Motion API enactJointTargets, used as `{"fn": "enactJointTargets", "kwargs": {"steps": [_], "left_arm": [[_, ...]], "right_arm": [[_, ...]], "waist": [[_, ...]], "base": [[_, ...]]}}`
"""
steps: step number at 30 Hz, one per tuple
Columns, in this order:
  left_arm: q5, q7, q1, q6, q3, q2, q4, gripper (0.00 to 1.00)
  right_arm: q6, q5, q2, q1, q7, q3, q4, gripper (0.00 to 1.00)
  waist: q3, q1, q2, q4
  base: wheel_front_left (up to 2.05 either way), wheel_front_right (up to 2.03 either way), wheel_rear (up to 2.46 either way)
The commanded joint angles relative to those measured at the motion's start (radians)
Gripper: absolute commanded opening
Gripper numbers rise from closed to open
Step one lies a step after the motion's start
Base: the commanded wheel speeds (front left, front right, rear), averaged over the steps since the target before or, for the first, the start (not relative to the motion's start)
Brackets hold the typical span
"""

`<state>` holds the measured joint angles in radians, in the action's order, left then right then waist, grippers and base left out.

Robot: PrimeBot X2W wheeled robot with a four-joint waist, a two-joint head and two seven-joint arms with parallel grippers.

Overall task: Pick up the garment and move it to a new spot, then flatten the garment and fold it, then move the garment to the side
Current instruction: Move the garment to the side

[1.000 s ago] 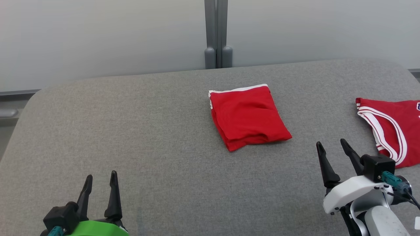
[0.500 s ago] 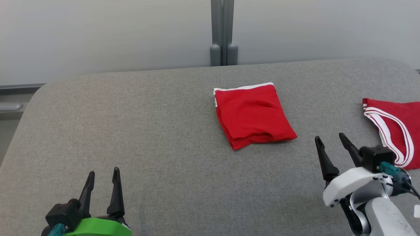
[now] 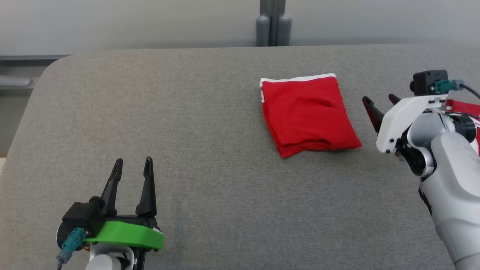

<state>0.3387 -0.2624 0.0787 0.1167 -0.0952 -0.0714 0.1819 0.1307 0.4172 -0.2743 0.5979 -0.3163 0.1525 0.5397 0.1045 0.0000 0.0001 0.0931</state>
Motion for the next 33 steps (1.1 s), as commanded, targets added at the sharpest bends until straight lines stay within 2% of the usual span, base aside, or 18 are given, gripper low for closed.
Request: {"fn": "enactJointTargets", "kwargs": {"steps": [1, 9, 13, 18, 19, 21, 26, 33], "left_arm": [[-0.009, -0.002, 0.025, 0.003, 0.000, 0.002, -0.005, 1.00], [0.005, -0.002, 0.071, 0.006, -0.024, 0.013, -0.014, 1.00], [0.010, -0.002, 0.076, 0.007, -0.028, 0.017, -0.017, 1.00], [0.004, -0.002, 0.076, 0.008, -0.026, 0.019, -0.017, 1.00], [0.003, -0.002, 0.076, 0.009, -0.026, 0.019, -0.015, 1.00], [-0.003, -0.002, 0.072, 0.009, -0.023, 0.019, -0.011, 1.00], [-0.009, -0.002, 0.045, 0.009, -0.008, 0.019, -0.006, 1.00], [-0.016, -0.002, 0.002, 0.009, 0.025, 0.019, -0.010, 1.00]], "right_arm": [[0.000, -0.007, -0.003, 0.041, -0.016, 0.005, 0.034, 1.00], [0.000, -0.041, 0.009, 0.191, -0.088, -0.048, 0.288, 1.00], [0.000, -0.035, 0.031, 0.227, -0.075, -0.068, 0.364, 1.00], [0.000, -0.041, 0.044, 0.235, -0.086, -0.045, 0.435, 1.00], [0.000, -0.042, 0.042, 0.236, -0.084, -0.038, 0.446, 0.91], [0.000, -0.050, 0.030, 0.238, -0.055, -0.027, 0.454, 0.01], [-0.001, -0.059, 0.009, 0.250, -0.032, 0.027, 0.453, 0.00], [-0.001, -0.035, -0.051, 0.277, -0.093, 0.190, 0.375, 0.00]], "waist": [[0.063, 0.0000, -0.0001, 0.064], [0.134, 0.0000, -0.0001, 0.135], [0.150, 0.0000, -0.0001, 0.151], [0.150, 0.0000, -0.0001, 0.151], [0.147, 0.0000, -0.0001, 0.149], [0.137, 0.0000, -0.0001, 0.143], [0.098, 0.0000, -0.0001, 0.107], [0.039, 0.0000, -0.0001, 0.006]], "base": [[0.00, 0.00, 0.00], [0.00, 0.00, 0.00], [0.00, 0.00, 0.00], [0.00, 0.00, 0.00], [0.00, 0.00, 0.00], [0.00, 0.00, 0.00], [0.00, 0.00, 0.00], [0.00, 0.00, 0.00]]}}
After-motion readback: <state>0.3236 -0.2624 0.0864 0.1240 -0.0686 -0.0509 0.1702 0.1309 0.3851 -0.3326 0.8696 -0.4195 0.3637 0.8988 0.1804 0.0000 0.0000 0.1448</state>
